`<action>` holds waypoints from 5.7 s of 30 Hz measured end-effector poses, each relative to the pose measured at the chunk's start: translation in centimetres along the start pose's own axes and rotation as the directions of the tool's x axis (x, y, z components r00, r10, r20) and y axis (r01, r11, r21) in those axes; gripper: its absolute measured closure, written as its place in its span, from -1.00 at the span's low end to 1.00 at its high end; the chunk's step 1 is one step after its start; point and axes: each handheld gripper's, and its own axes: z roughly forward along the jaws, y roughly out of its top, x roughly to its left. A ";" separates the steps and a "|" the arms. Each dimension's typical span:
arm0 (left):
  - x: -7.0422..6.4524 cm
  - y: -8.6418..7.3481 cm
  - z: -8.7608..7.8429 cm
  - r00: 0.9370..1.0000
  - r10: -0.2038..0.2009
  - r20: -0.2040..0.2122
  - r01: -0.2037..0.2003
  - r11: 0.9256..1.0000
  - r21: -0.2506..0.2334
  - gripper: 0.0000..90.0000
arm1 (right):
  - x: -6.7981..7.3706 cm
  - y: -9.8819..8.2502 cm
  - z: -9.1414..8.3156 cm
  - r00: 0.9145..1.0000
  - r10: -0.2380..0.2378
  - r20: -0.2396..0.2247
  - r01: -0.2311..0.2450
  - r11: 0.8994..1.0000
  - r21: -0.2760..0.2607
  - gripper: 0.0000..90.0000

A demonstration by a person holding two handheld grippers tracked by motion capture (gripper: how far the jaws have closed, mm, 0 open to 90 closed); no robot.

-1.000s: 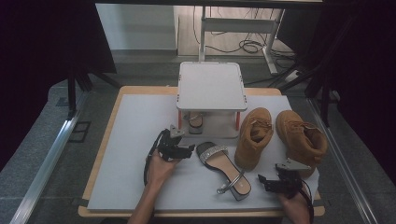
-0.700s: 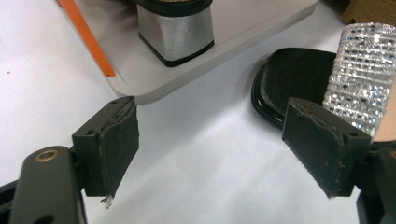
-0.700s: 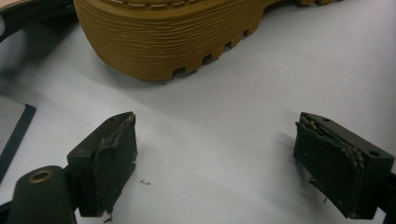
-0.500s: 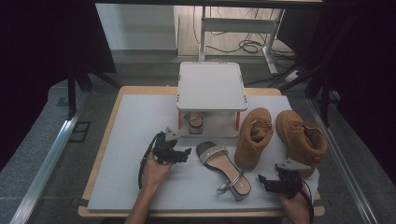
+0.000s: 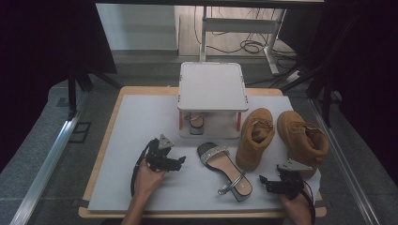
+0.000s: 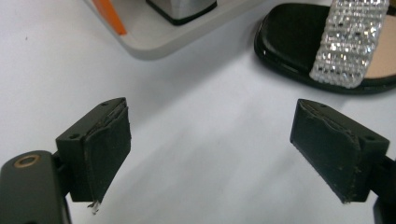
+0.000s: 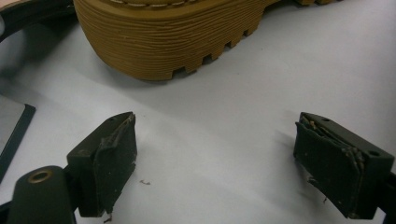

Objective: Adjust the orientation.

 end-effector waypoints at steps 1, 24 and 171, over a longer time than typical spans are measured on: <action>0.0 0.0 0.0 1.000 0.000 0.000 0.000 1.000 0.000 -0.73 | 0.0 0.0 0.0 1.000 0.000 0.000 0.000 1.000 0.000 -0.70; 1.7 -4.7 -1.5 0.997 -0.064 -0.052 0.068 0.996 0.063 -0.74 | -0.1 0.0 0.0 1.000 0.003 -0.004 -0.003 1.000 0.004 -0.70; 1.6 -4.8 -1.5 0.996 -0.062 -0.060 0.066 0.996 0.055 -0.72 | 17.9 6.4 5.7 0.772 -0.359 -0.524 0.324 0.932 -0.161 0.99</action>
